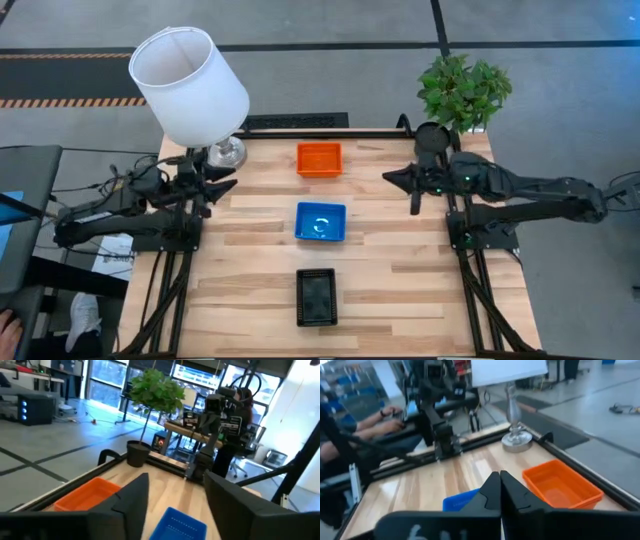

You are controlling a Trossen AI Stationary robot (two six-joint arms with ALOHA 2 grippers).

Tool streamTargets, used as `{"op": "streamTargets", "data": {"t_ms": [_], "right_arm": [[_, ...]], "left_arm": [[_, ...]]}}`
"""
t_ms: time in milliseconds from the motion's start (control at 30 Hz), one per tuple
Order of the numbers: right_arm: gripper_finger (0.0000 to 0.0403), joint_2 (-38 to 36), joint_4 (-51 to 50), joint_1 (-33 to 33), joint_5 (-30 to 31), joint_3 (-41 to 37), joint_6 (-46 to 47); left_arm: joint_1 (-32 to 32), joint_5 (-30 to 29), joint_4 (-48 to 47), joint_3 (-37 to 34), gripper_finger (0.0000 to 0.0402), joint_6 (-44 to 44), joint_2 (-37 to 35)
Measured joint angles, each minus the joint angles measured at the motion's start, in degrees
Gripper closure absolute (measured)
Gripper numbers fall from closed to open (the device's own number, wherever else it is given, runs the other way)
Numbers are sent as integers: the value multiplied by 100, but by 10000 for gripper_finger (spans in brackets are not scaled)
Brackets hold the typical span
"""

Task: Stack baskets by color
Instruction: Return to Home Position

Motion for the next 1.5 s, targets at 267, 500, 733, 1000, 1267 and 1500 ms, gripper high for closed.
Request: {"op": "streamTargets", "data": {"t_ms": [267, 500, 733, 1000, 1267, 1500], "right_arm": [[396, -895, 928, -297, -130, -1192, 129], [399, -1410, 805, -341, -273, -1787, 385], [400, -2244, 834, -341, -272, -2508, 787], [401, -2841, 1397, -341, -271, -3347, 1142], [402, -2988, 1791, -345, -269, -3778, 1081], [402, -3030, 1433, -368, -276, -3780, 862]], "left_arm": [[0, 77, 729, -983, 365, -188, -359], [0, 14, 284, -1107, 397, -176, -364], [0, -22, 174, -1107, 401, -232, -471], [0, -44, 364, -1107, 401, -326, -451], [-2, -263, 1351, -1351, 401, -372, -316], [-4, -87, 1588, -1885, 402, -673, -383]]}}
